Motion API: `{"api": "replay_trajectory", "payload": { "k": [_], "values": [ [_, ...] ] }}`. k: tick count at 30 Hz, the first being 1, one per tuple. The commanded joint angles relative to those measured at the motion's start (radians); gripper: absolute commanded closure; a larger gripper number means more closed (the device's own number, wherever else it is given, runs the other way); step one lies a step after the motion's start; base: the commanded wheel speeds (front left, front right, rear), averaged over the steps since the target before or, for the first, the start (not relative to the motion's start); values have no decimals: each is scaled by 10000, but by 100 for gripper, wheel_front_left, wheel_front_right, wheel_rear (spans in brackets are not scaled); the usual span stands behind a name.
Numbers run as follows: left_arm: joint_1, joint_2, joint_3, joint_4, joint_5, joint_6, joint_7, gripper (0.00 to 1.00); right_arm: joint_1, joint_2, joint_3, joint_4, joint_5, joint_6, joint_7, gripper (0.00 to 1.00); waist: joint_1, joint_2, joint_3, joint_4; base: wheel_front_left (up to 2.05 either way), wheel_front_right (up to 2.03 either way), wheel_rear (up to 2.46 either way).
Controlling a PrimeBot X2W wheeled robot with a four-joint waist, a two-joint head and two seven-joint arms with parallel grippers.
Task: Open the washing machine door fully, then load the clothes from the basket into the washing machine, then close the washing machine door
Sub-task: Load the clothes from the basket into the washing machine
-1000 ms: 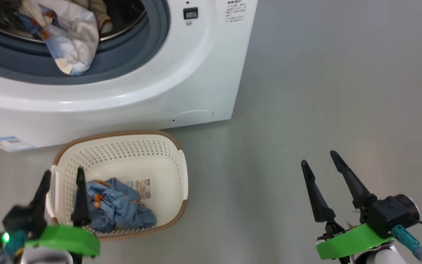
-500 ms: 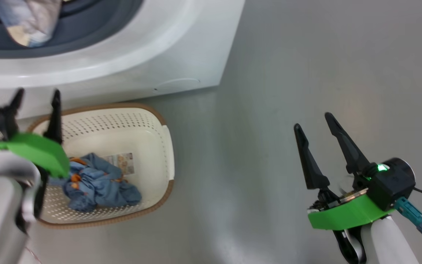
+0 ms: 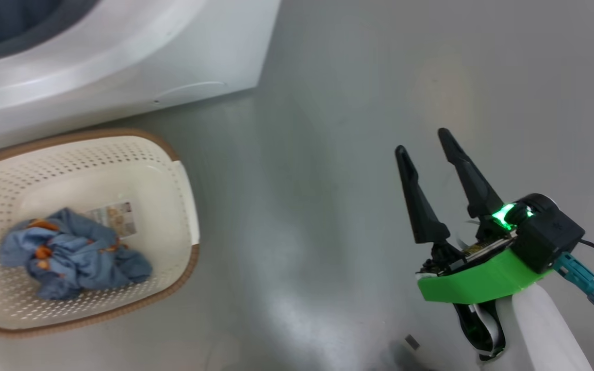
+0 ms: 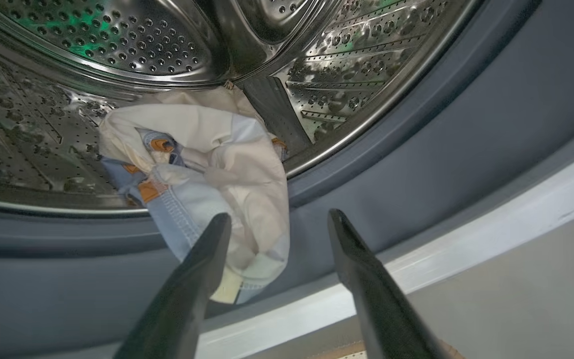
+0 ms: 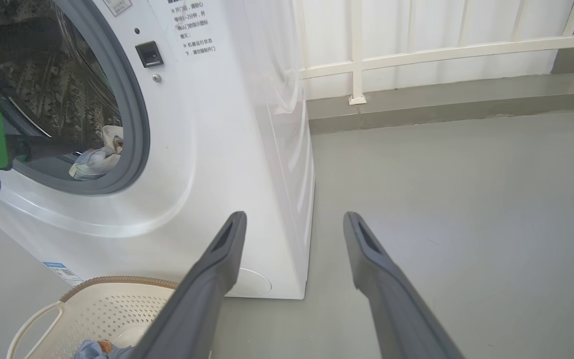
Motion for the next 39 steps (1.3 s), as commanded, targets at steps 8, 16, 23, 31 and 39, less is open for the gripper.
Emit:
{"api": "replay_trajectory", "payload": {
  "k": [8,16,23,31,39],
  "values": [
    [-1592,1388,316,403,-108,-489,1981,0,-213,13,631,-229,674,16,-47,0,0,0,715,-1059,0,0,0],
    [-2155,2038,308,1010,-147,-425,3446,0,-210,13,801,-242,982,16,-47,0,0,0,865,-1586,0,0,0],
    [-2343,2211,323,833,-96,-228,3726,100,-183,13,818,-267,1056,16,-47,0,0,0,938,-1684,0,0,0],
    [-2698,2324,550,487,122,66,3020,100,-262,13,842,-323,1074,16,-47,0,0,0,1153,-1659,0,0,0],
    [-3484,2478,1054,531,578,491,1320,100,-487,13,1035,-437,1129,16,-47,0,0,0,1648,-1920,0,0,0]
  ]
}}
